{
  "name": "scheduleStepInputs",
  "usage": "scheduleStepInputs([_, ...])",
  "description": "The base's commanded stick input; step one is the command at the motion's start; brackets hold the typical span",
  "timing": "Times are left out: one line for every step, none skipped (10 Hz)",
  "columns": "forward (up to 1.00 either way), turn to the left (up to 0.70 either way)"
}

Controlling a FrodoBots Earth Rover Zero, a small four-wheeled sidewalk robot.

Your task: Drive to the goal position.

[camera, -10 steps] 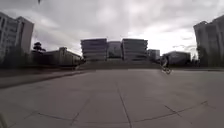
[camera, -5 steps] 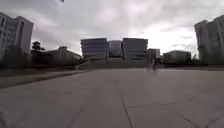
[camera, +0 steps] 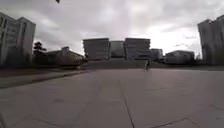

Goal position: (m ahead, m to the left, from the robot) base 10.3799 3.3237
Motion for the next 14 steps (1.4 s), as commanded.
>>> scheduleStepInputs([1.0,0.15])
scheduleStepInputs([1.0,0.09])
scheduleStepInputs([1.0,0.08])
scheduleStepInputs([1.0,0.07])
scheduleStepInputs([1.0,0.07])
scheduleStepInputs([1.0,0.21])
scheduleStepInputs([1.0,-0.01])
scheduleStepInputs([1.0,-0.14])
scheduleStepInputs([1.0,-0.3])
scheduleStepInputs([1.0,-0.14])
scheduleStepInputs([1.0,0.0])
scheduleStepInputs([1.0,0.0])
scheduleStepInputs([1.0,0.0])
scheduleStepInputs([1.0,0.04])
